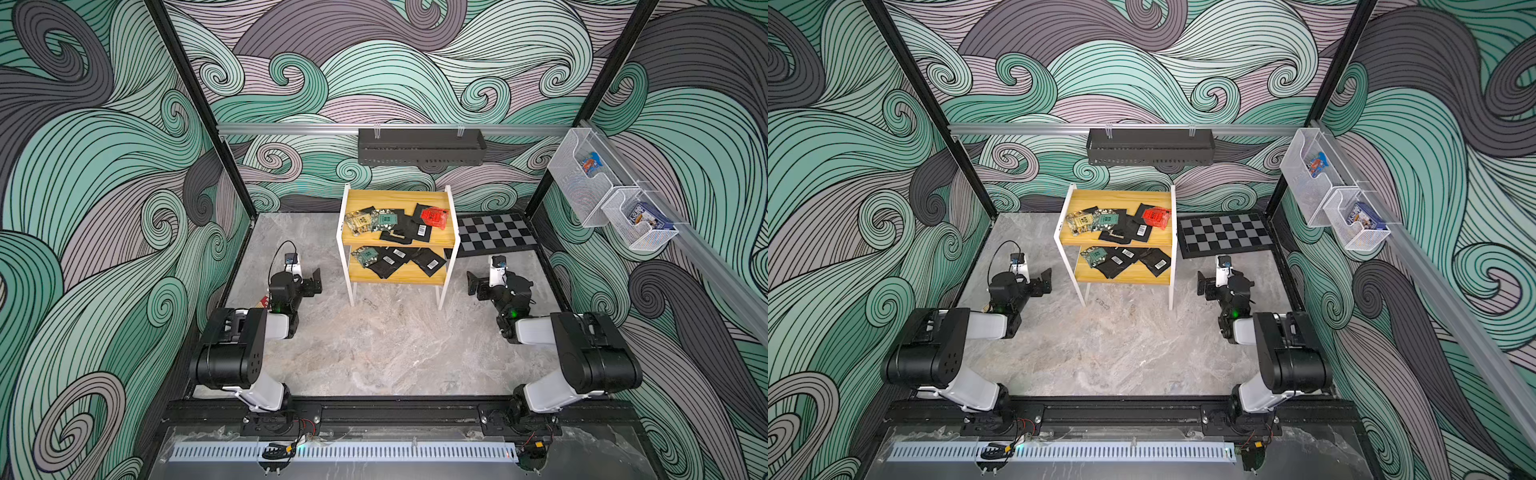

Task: Remove the tea bags from the shelf
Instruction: Pick up the tea bag from the shelf.

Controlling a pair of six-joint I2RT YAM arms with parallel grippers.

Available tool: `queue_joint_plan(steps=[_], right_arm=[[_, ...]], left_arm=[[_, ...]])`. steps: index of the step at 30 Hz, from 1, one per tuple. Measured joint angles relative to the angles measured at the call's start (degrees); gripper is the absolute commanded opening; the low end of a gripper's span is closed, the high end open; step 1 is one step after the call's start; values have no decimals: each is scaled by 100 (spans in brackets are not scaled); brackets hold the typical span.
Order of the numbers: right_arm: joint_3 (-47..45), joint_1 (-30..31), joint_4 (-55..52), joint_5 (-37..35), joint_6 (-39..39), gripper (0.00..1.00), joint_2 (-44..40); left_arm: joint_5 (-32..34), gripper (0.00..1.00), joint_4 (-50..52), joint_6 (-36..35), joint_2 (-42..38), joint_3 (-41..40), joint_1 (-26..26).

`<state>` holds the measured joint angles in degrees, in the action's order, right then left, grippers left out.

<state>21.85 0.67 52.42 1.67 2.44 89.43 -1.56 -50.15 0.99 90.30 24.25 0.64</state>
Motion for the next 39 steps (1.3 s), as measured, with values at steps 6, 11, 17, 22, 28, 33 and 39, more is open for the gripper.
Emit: queue_joint_plan(steps=[6,11,17,22,28,33,39], right_arm=[[0,0,-7,15,2,99,0],[0,0,-15,26,2,99,0],[0,0,-15,35,2,99,0],[0,0,-24,-4,-2,99,0],[297,0,-1235,-444,-184,99,-802],[1346,-94,-2688,-566,-863,99,-1768],[2736,-313,-4732,-417,-2194,99,-2319]], left_arm=[[0,99,-2,0,0,-2,0],[-2,99,-2,0,0,-2,0],[-13,99,-4,2,2,-2,4],[-20,99,-2,2,2,-2,4],[114,99,1108,13,-133,455,4],[498,99,3108,570,-203,2194,4],[-79,99,4946,1720,-243,4166,238]])
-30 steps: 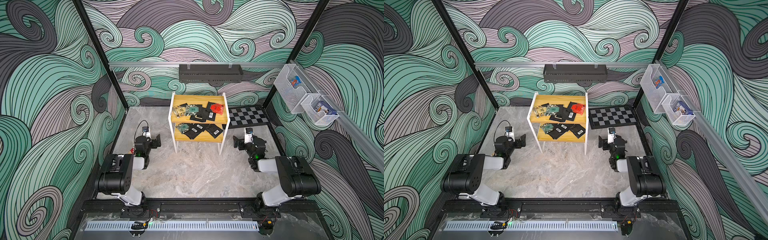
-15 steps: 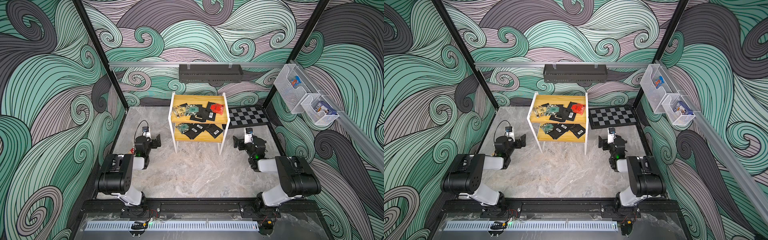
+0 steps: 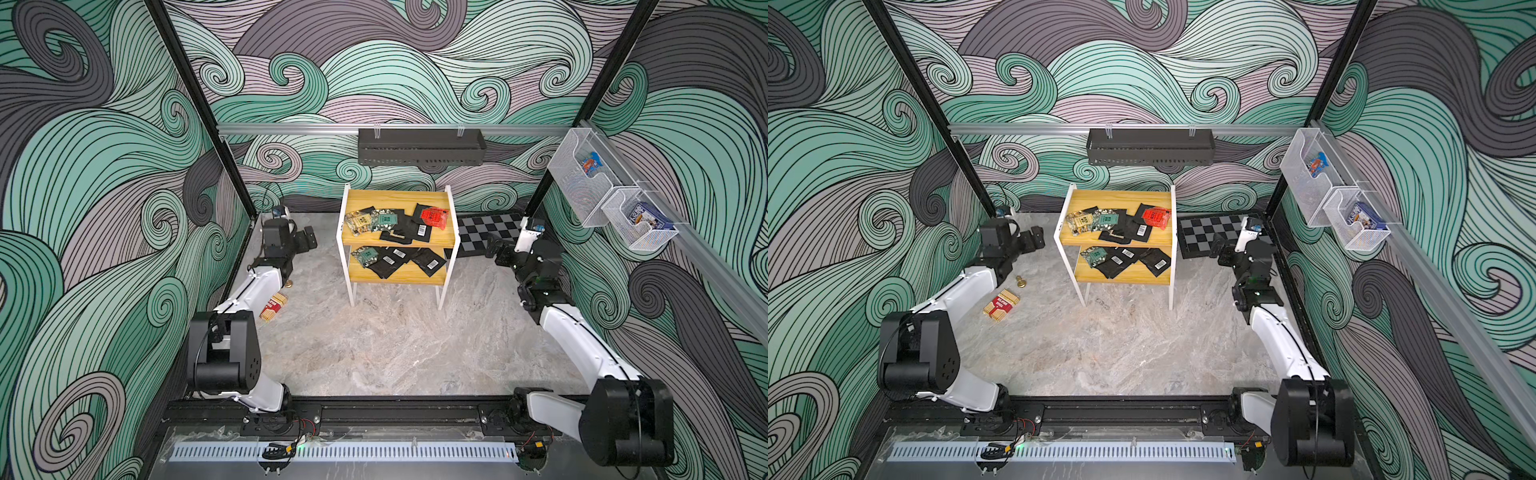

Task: Remove the tea bags from the shelf
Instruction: Pick up the tea bag from the shelf.

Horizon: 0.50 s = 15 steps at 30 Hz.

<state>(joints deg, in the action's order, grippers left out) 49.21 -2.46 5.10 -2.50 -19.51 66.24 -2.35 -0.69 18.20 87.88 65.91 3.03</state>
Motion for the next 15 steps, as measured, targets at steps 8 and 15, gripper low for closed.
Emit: queue_joint_plan(steps=[8,15], right_arm=[[675,-874,-1237,1843,-1856,99,-358],[2142,-155,-2618,2452,-1766,95,-326]], left_arm=[[-2422,99,-181,2557,-249,-227,1084],[-3018,88,1202,2785,-767,339,702]])
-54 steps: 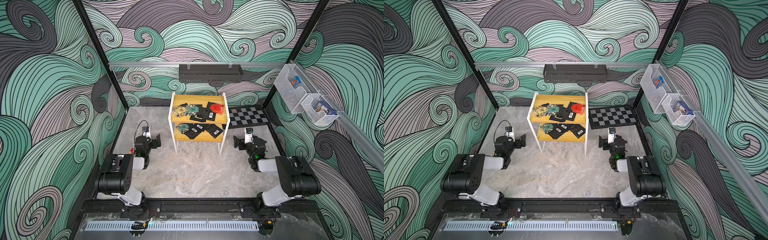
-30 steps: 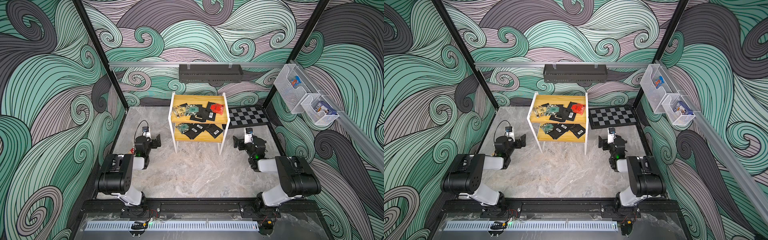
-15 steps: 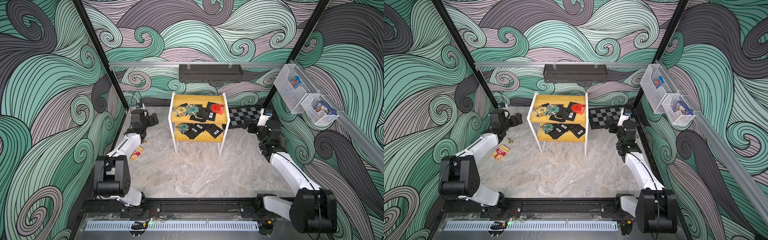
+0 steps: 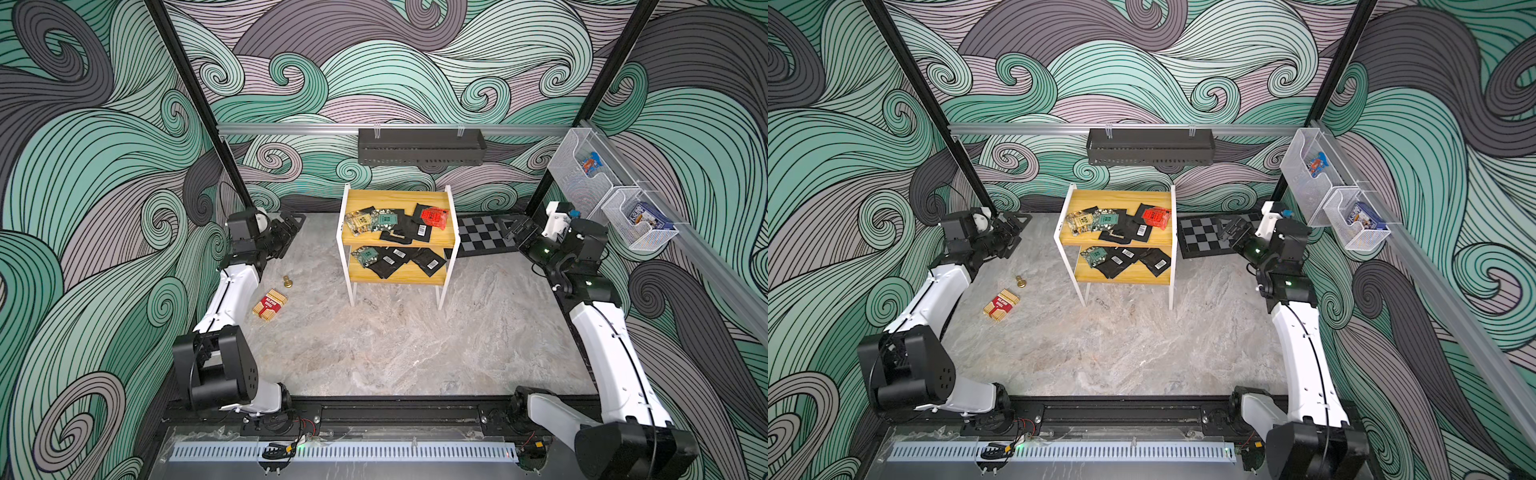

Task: Remove the tea bags from the shelf
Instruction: Pick up the tea bag from the shelf.

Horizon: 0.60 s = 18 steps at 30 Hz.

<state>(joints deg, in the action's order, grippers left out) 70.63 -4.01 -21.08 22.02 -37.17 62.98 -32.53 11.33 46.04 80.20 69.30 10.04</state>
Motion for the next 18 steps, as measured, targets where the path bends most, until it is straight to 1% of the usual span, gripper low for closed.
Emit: queue_joint_plan(steps=[5,8,11,14,18], right_arm=[[1567,643,-1193,35,463,81,372],[2507,901,-1976,59,750,71,756],[3493,1311,-2776,11,1088,69,1298],[4599,1961,-3654,-160,1460,66,1989],[6234,2767,-4769,-522,1897,66,3051]], left_arm=[[-11,75,1145,-452,-614,1005,-321],[-7,70,1565,-710,-903,1329,-575],[-50,67,1910,-935,-1062,1384,-807],[-39,67,2323,-1209,-1051,1464,-1058],[35,66,2761,-1543,-1029,1687,-1412]])
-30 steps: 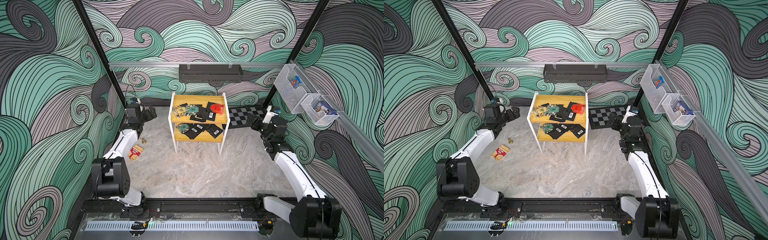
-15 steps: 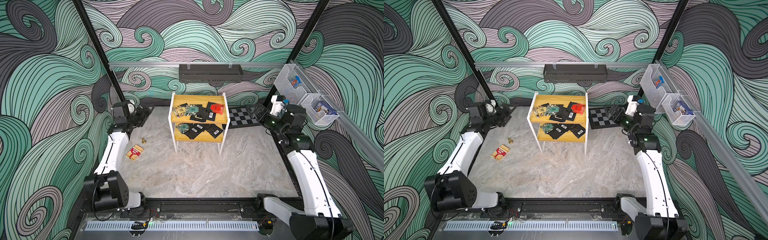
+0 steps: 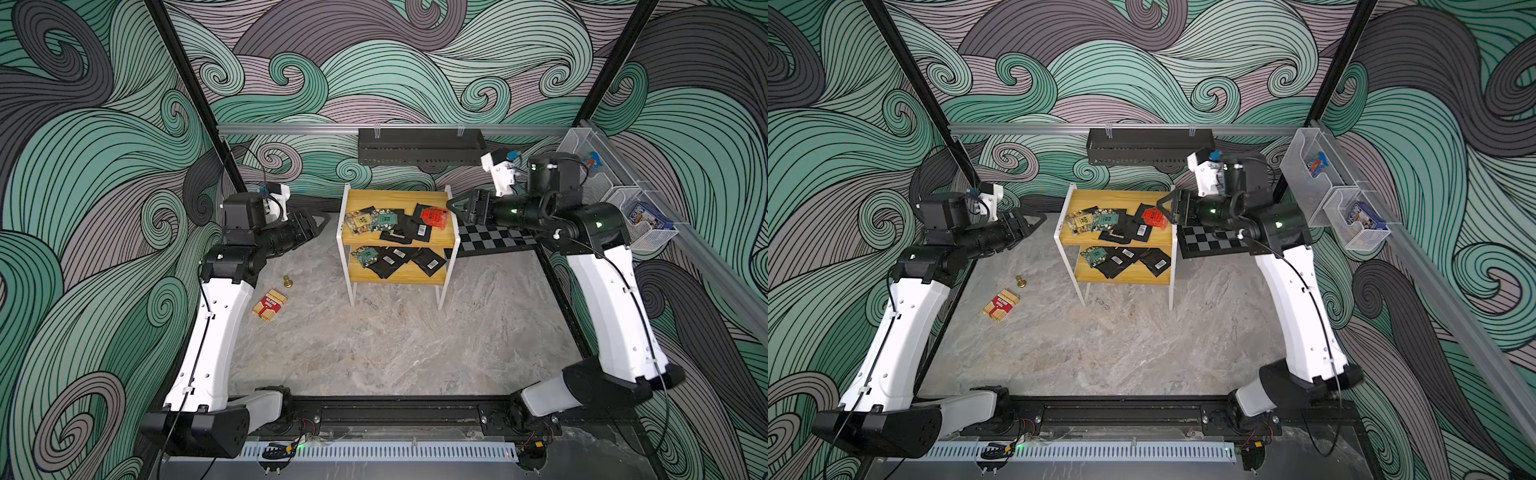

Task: Remove the tea bags from the shelf
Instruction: Pick up the tea bag from the shelf.

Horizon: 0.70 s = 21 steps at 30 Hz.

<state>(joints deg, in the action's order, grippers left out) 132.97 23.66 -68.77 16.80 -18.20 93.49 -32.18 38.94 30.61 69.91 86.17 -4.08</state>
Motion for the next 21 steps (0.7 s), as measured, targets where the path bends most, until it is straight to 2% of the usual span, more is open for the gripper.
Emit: queue_joint_plan(steps=[2,5,11,21], right_arm=[[686,306,-439,-234,162,65,479],[1198,640,-881,-507,310,63,973],[1659,861,-1355,-1093,463,64,1598],[2011,966,-1517,-2020,634,65,2055]], left_arm=[[42,66,118,-129,-15,70,-118],[129,62,258,-302,-50,92,-247],[201,54,474,-470,-63,90,-363],[199,49,538,-557,-109,-57,-442]])
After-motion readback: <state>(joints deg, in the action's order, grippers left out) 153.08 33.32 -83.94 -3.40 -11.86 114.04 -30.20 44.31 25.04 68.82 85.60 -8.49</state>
